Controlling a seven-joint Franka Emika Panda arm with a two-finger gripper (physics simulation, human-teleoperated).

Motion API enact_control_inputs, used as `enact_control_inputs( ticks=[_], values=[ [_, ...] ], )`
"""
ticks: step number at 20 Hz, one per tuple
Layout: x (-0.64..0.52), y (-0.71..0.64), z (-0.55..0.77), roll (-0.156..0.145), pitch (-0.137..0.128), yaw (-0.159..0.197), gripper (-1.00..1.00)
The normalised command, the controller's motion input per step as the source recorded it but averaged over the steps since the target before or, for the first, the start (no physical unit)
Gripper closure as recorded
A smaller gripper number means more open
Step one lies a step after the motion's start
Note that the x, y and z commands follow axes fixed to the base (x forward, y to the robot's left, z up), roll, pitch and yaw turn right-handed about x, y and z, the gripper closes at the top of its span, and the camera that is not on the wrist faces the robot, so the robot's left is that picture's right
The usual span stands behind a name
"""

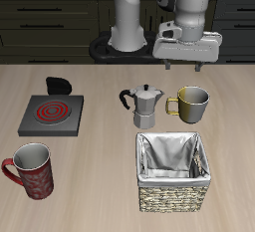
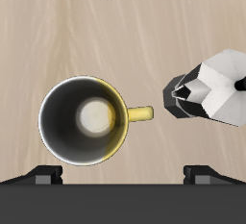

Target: Place the white and yellow mug in the basket

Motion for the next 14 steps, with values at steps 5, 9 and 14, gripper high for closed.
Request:
enact_control_inputs(
  ticks=[5,9,14],
  values=[
    [-0.04,-0.03,-0.27,-0.006,-0.011,-0.03,-1.0],
    [-0.02,0.01,-0.16,0.024,-0.013,0.0,-1.0],
    [0.02,-0.01,-0.19,0.0,-0.002,-0.038,-1.0]
  ],
)
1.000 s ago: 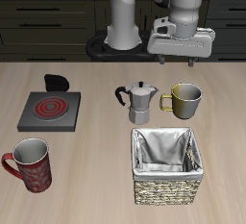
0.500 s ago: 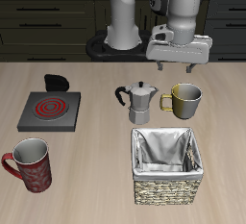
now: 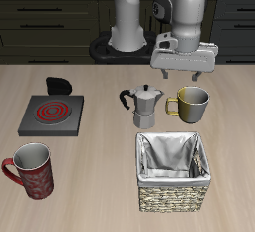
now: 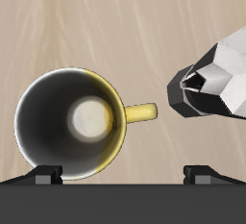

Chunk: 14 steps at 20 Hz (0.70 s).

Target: Place the white and yellow mug in the basket

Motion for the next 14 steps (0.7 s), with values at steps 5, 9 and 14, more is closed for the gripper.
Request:
enact_control_inputs(
  ticks=[5,9,14],
  values=[
    [0.02,0.02,-0.13,0.013,-0.012,-0.014,-1.0],
    [0.07,0.02,-0.2,0.026,0.016,-0.048,-1.0],
    [0.08,0.1,-0.31,0.024,0.024,-0.004,-1.0]
  ],
)
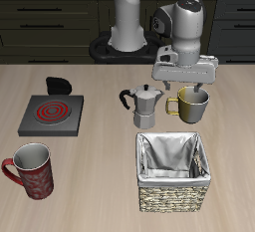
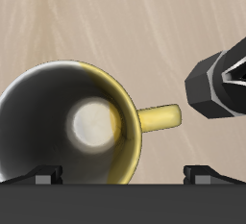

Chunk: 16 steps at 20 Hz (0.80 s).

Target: Place the white and yellow mug in the basket

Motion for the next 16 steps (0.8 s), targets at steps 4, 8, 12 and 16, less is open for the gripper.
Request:
enact_control_inputs(
  ticks=[4,8,12,16],
  values=[
    [0.1,0.04,-0.35,0.004,0.059,-0.023,-1.0],
    [0.08,0.02,-0.4,0.03,0.071,-0.007,-1.0],
    [0.02,0.02,-0.33,0.083,0.063,-0.033,1.0],
    [-0.05,-0.03,-0.03,0.021,0.005,-0.015,1.0]
  ],
)
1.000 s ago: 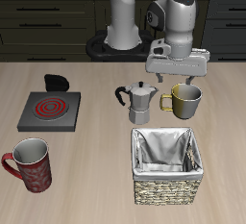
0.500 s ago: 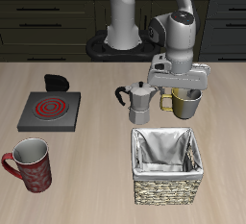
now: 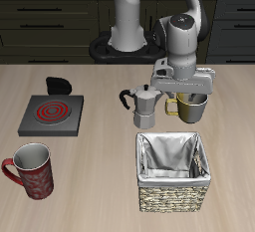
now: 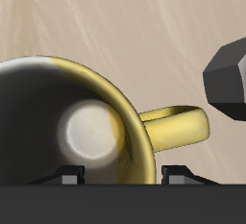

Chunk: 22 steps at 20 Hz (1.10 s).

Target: Place the white and yellow mug in the basket

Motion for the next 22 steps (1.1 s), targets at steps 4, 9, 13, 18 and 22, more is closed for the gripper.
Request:
enact_control_inputs(
  ticks=[4,9,13,18,22],
  values=[
    [-0.02,-0.02,0.1,0.026,-0.01,-0.002,1.0],
    [0.07,-0.01,0.18,0.027,-0.032,0.012,1.0],
    [0.14,0.12,0.29,0.047,-0.021,0.026,1.0],
    [-0.01,0.15,0.28,0.039,-0.025,0.033,1.0],
    [-0.05,0.1,0.27,0.023,-0.041,0.024,1.0]
  ],
)
